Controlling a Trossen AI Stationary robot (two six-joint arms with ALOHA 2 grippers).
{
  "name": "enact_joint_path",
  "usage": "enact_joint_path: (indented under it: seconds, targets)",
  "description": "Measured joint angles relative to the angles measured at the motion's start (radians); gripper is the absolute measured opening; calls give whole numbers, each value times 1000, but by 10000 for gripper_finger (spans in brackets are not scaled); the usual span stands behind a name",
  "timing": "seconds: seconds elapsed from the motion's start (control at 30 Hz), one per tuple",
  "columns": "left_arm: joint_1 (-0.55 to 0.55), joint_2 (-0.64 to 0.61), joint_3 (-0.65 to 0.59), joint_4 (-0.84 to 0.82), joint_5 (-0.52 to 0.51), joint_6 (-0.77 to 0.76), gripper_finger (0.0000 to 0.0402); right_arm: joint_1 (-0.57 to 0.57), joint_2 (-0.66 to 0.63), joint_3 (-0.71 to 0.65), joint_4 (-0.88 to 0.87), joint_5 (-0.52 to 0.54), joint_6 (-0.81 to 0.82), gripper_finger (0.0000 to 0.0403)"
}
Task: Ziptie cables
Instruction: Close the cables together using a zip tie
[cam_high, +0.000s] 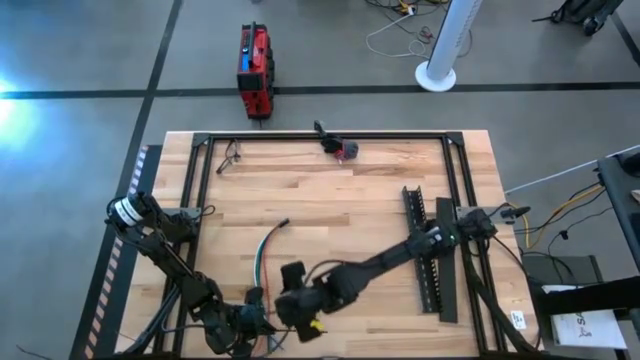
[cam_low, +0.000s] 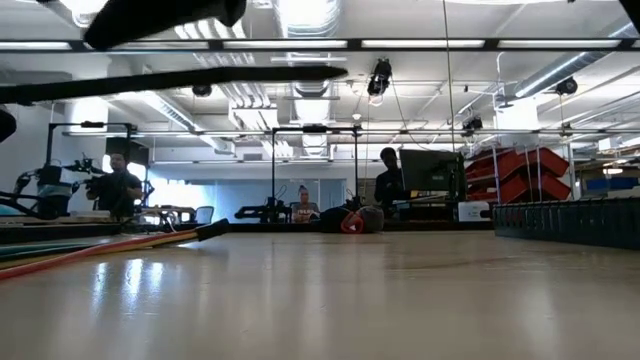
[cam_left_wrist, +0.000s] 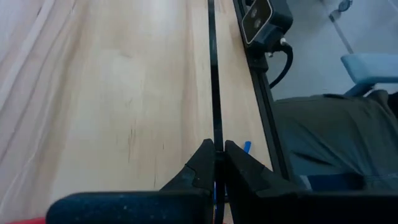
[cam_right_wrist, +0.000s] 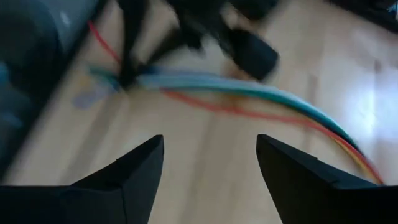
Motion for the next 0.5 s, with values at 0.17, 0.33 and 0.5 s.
enact_joint_path:
  seconds: [0.17,0.33,0.5]
  targets:
    - [0,0,0,-4,-10,-5,3,52,49,0,78,0,118,228]
    - [0,0,0,-11,-16,0,2,87,103,0,110,10,234,213]
    - [-1,1,0,-10,-24,51,2,90,139,-2,155,53,311,196]
